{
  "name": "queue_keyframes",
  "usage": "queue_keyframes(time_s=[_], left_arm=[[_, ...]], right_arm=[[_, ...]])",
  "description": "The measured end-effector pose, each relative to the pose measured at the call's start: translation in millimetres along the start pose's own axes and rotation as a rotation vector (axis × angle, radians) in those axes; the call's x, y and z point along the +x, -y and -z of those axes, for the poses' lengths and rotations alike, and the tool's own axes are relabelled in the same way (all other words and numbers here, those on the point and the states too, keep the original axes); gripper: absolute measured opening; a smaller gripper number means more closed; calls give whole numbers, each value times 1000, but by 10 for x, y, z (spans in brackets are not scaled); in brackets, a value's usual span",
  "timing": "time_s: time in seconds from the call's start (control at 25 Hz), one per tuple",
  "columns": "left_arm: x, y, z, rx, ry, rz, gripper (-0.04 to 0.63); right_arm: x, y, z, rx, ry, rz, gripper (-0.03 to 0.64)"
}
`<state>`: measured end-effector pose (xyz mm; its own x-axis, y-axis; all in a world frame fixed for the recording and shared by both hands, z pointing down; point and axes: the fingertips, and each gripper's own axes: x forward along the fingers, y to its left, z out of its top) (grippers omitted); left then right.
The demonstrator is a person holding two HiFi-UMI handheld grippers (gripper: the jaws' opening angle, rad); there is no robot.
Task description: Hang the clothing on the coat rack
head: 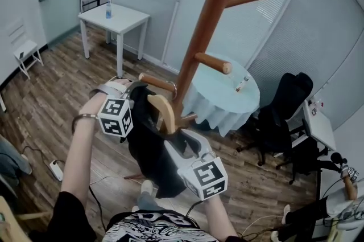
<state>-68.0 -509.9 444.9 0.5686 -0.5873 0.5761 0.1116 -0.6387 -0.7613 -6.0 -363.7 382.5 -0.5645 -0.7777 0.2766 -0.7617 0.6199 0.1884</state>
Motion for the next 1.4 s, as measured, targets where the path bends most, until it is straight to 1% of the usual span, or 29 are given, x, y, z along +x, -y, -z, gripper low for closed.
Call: queue_keyframes(time_s=[0.12,0.2,0.28,0.36,0.56,0.72,0.8,0.92,1.12,1.24,1.28,1.32,1.36,1.4], left_arm=[[-30,57,29,-9,15,-33,333],[-25,122,46,-20,13,-21,333],[-19,177,42,-16,7,0,373],[-24,211,29,-14,6,7,373],[-41,267,22,-43,-6,6,374],[-113,289,93,-60,-30,4,392],[-168,282,106,-73,-33,-8,394],[-262,316,119,-102,-16,-27,394],[-540,433,76,-153,27,-55,390],[-707,437,-21,-232,90,-69,390],[-766,441,-54,-263,115,-80,385],[-830,445,-85,-292,139,-99,360],[-897,449,-106,-317,159,-125,298],[-965,456,-115,-335,172,-158,210]], right_arm=[[-37,-42,11,-21,7,6,187],[-71,-54,21,-29,15,13,189],[-100,-51,17,-28,21,20,189],[-119,-47,5,-24,25,22,189],[-209,-21,16,-20,40,31,189],[-269,-28,0,-19,46,41,189],[-323,-29,-42,-23,70,51,189],[-422,2,-75,-36,115,99,187],[-540,-106,-98,-31,124,108,187],[-581,-146,-89,-19,129,104,186],[-590,-160,-74,-16,130,105,181],[-601,-173,-62,-16,132,111,180],[-617,-181,-55,-19,135,123,178],[-641,-184,-54,-23,138,144,135]])
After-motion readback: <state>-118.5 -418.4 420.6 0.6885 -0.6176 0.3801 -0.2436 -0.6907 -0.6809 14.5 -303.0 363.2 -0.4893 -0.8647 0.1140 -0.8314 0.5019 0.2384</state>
